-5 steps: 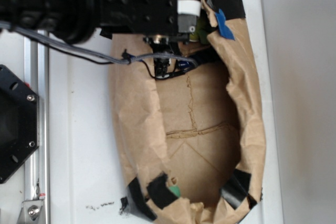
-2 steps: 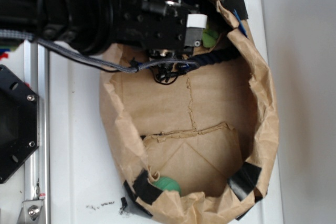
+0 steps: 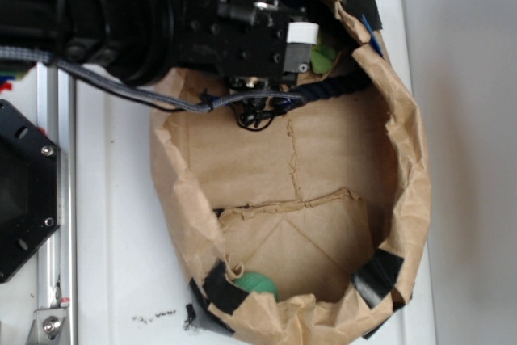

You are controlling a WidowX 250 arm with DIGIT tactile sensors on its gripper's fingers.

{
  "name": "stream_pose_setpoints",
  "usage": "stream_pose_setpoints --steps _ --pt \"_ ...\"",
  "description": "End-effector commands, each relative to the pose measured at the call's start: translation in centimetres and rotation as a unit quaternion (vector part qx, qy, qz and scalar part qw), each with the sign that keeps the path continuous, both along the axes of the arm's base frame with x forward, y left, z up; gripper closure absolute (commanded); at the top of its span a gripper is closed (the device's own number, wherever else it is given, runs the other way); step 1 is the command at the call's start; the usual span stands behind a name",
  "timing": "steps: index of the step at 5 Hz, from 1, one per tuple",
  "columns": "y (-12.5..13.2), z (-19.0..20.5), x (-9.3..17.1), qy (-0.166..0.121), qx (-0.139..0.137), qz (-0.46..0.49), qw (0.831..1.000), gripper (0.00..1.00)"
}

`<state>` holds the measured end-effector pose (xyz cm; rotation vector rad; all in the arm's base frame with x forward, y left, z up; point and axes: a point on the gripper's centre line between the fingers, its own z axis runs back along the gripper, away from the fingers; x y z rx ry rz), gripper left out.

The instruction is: Grab the gray animal.

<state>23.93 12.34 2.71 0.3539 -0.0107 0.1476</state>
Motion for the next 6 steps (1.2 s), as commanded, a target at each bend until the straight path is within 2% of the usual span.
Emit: stream_pose_setpoints --steps 1,2,4,6 --pt "-4.7 7.9 -2.4 -0.015 -0.094 -0.028 0.995 1.00" --pt "-6.7 10.8 -2.2 -0.012 -0.131 -0.031 0.991 1.00" --pt "-8.7 13.4 -0.2 -0.017 -0.166 -0.025 0.986 1.00" --pt "-9.0 14.2 0.9 -0.042 -0.194 -0.037 0.979 1.00"
